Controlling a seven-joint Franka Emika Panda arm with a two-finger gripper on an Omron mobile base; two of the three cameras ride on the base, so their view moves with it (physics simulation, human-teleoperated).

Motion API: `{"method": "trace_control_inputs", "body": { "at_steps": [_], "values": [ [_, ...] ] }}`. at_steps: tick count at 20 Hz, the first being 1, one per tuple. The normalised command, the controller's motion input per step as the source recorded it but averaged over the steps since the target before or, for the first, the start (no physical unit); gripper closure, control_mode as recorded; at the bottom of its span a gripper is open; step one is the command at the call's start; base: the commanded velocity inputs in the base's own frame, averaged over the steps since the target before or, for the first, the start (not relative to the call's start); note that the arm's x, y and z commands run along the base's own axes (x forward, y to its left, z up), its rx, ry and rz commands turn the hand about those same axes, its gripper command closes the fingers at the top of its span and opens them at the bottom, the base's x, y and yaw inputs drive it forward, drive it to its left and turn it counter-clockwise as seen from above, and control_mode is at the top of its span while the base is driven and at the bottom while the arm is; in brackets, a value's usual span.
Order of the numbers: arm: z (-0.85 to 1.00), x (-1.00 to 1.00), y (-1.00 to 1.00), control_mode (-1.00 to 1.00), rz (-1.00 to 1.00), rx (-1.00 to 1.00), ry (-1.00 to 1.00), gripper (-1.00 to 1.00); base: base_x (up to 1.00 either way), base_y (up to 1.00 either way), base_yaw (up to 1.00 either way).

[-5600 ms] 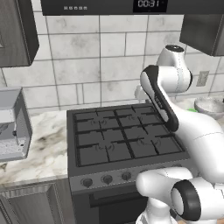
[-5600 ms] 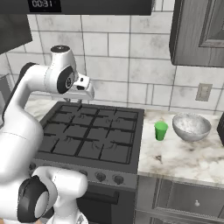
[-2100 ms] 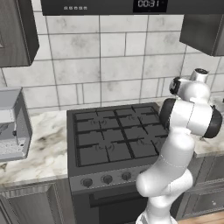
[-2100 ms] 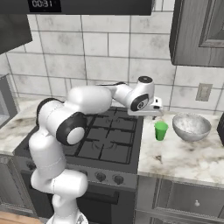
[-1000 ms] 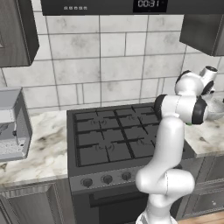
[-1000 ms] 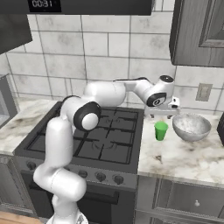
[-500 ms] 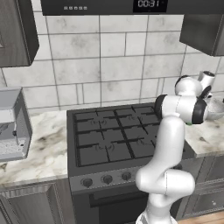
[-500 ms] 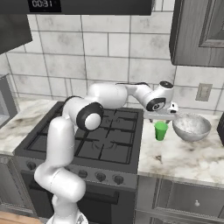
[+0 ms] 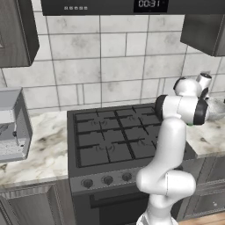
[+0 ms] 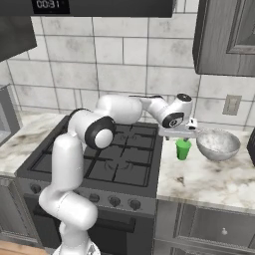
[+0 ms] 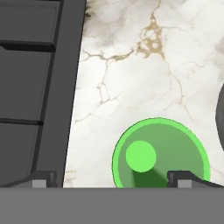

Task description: Pick the cup and bowl from the counter and place them on the counter next to the sink.

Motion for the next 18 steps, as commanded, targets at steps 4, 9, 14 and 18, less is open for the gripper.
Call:
{"method": "trace_control_inputs", "body": {
  "at_steps": [4, 9, 14, 18],
  "values": [
    [-0.28, 0.00, 0.00, -1.00, 0.00, 0.00, 0.00, -1.00, 0.00, 0.00, 0.00],
    [-0.23, 0.00, 0.00, -1.00, 0.00, 0.00, 0.00, -1.00, 0.00, 0.00, 0.00],
    [-0.12, 0.00, 0.00, -1.00, 0.00, 0.00, 0.00, -1.00, 0.00, 0.00, 0.00],
    [0.00, 0.00, 0.00, -1.00, 0.00, 0.00, 0.00, -1.00, 0.00, 0.00, 0.00]
  ]
}}
